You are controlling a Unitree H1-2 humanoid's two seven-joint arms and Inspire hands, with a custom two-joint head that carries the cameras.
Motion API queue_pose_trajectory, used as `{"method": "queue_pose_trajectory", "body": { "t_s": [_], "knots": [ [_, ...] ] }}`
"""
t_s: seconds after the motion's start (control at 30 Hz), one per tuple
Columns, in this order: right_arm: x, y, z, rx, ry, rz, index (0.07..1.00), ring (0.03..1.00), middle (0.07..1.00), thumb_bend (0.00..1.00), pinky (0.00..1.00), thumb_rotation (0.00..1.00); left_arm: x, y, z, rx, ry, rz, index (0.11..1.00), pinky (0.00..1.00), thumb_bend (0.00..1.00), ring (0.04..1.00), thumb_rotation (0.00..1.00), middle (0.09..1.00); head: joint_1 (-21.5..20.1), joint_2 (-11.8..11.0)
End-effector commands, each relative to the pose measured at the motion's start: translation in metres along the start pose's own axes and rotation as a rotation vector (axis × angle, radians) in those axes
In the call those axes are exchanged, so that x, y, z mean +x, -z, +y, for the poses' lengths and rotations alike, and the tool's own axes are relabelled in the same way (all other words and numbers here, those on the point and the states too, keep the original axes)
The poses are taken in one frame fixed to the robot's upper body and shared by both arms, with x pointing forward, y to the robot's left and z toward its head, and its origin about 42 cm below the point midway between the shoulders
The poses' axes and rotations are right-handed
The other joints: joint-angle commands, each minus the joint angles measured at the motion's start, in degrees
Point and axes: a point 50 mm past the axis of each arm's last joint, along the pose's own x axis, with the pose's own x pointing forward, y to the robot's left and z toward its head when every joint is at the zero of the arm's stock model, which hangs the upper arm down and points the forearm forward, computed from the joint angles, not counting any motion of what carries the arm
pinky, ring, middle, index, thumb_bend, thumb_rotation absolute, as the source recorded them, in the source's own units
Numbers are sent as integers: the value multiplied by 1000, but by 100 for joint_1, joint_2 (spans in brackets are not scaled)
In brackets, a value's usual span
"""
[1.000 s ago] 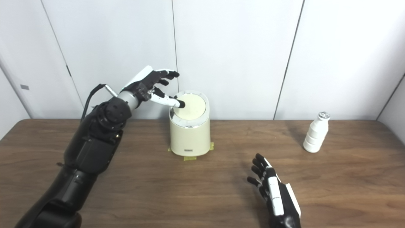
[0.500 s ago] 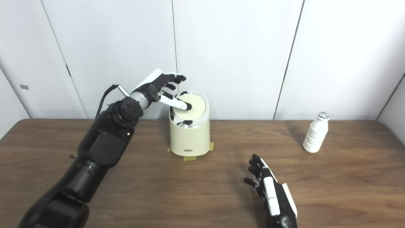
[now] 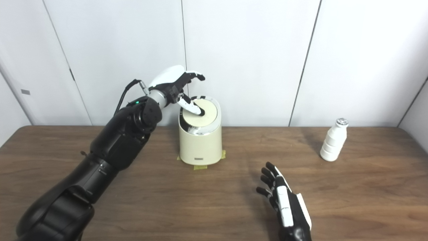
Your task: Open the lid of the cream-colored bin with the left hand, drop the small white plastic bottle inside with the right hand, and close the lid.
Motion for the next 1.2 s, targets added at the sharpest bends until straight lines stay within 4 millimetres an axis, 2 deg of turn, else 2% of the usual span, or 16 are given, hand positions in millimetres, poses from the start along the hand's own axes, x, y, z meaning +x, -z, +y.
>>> {"method": "queue_pose_trajectory", "body": {
  "t_s": [0.0, 0.27, 0.53, 0.77, 0.97, 1.17],
  "knots": [
    [8, -15, 5, -3, -14, -80, 908, 892, 896, 546, 773, 1000, 7, -18, 43, 69, -107, -56, 871, 707, 846, 879, 125, 931, 0, 12],
    [8, -17, 6, -4, -7, -84, 908, 889, 890, 553, 768, 1000, 5, -17, 52, 133, -100, -56, 869, 766, 861, 903, 137, 928, -35, 94],
    [9, -19, 7, 9, -9, -81, 909, 893, 894, 540, 763, 992, 2, -21, 58, 213, -82, -59, 868, 779, 890, 923, 154, 935, -31, 158],
    [8, -18, 11, 2, -24, -72, 907, 898, 897, 542, 794, 984, 5, -25, 50, 304, -88, -71, 866, 734, 906, 904, 129, 919, -17, 187],
    [7, -18, 10, -7, -26, -70, 913, 901, 897, 524, 797, 1000, 7, -27, 37, 283, -68, -82, 863, 688, 920, 842, 129, 891, -37, 198],
    [7, -21, 11, 1, -20, -67, 913, 900, 898, 527, 801, 994, 9, -32, 29, 270, -45, -93, 870, 785, 894, 888, 129, 902, -50, 213]
  ]
}}
